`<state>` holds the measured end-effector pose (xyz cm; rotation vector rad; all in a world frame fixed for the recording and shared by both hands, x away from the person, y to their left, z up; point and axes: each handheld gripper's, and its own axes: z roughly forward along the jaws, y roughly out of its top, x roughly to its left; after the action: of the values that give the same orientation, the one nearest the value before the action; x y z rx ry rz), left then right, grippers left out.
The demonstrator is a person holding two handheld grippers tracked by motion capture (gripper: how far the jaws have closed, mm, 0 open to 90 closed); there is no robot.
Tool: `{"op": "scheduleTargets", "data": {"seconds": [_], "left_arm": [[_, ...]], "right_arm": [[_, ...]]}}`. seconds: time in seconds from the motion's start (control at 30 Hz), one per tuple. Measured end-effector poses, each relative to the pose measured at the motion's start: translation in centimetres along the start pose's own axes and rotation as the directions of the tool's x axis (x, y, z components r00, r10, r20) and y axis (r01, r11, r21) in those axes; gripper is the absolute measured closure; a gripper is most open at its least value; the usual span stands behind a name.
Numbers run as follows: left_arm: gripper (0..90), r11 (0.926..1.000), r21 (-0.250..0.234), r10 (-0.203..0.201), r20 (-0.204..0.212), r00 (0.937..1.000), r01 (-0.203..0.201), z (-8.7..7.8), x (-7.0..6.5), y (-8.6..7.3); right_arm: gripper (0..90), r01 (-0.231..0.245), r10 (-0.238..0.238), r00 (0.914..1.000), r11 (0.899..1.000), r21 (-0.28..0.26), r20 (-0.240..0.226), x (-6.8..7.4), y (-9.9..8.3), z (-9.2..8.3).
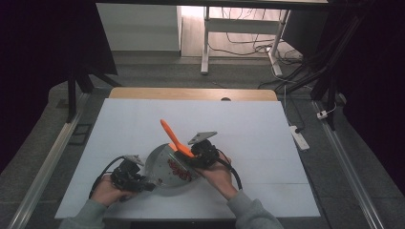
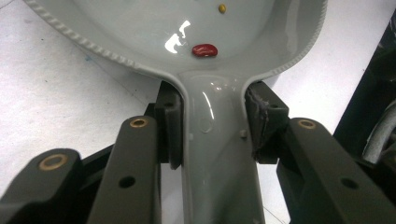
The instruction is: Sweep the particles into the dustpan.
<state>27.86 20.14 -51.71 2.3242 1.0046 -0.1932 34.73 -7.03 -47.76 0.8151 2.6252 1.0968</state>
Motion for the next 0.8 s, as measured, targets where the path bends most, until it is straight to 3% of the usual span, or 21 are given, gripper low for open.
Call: {"op": "scheduleTargets", "data": {"seconds": [0.47,0.8], "left_arm": [[61.9,0.9997,-0.025,-0.005,-0.011,0.9999,0.005,0.0,0.0,-0.1],[61.9,0.9984,-0.057,-0.008,-0.02,0.9998,0.007,-0.4,0.0,-0.2]], "right_arm": [[70.6,-0.066,0.07,0.9968,0.993,-0.095,0.039,-3.1,-1.7,-3.8],[70.6,-0.056,0.061,0.9975,0.988,-0.142,0.036,-4.0,-2.4,-5.7]]}}
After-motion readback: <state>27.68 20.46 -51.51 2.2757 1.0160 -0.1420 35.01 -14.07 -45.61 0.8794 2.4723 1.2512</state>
